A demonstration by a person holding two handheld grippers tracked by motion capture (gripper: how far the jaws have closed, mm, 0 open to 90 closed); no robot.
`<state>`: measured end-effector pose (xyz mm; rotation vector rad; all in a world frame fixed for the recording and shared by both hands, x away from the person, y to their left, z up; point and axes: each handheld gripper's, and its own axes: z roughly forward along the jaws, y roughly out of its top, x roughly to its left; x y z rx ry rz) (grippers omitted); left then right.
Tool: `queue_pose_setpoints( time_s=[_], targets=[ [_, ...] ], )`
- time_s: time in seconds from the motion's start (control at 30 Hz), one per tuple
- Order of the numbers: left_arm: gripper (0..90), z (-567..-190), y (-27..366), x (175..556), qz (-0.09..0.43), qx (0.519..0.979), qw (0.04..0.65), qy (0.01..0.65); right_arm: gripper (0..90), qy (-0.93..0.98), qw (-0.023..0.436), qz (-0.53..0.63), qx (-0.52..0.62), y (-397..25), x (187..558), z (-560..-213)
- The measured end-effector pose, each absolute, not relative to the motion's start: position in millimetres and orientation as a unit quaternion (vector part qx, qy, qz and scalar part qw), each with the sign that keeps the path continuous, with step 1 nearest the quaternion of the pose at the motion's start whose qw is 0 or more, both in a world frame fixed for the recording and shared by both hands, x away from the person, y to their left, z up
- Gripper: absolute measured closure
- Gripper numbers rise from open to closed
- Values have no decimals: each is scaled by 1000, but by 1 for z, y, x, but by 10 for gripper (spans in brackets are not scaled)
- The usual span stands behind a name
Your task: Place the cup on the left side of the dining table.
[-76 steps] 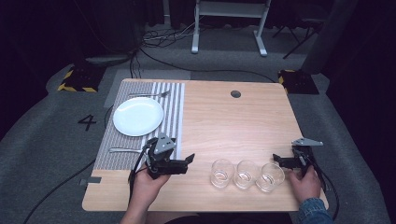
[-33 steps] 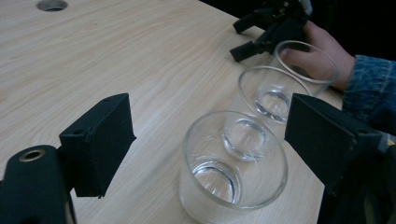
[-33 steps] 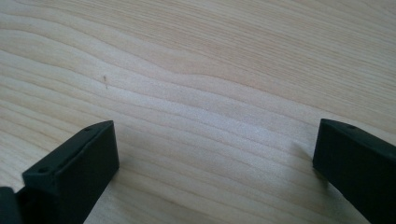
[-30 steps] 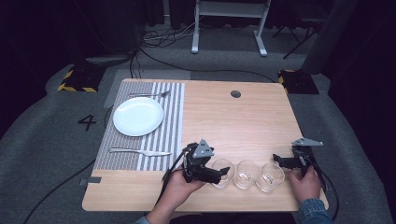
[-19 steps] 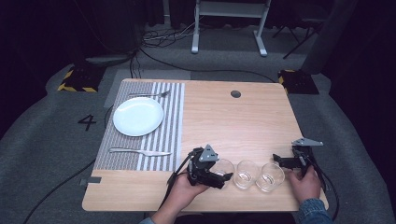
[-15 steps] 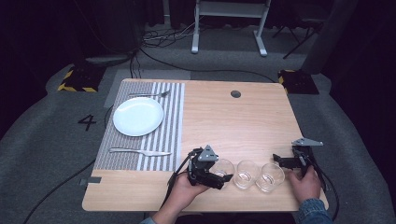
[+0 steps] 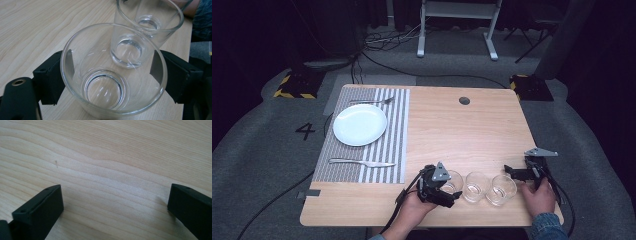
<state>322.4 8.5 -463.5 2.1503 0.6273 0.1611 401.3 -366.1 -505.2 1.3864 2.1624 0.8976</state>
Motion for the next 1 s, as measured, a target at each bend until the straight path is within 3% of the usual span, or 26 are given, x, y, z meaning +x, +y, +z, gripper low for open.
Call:
queue_pose_setpoints(
  time_s=[1.0],
  targets=[
    [193, -458, 9, 322, 70, 873, 422, 234, 5, 777, 209, 323, 498, -366, 401, -505]
  ],
)
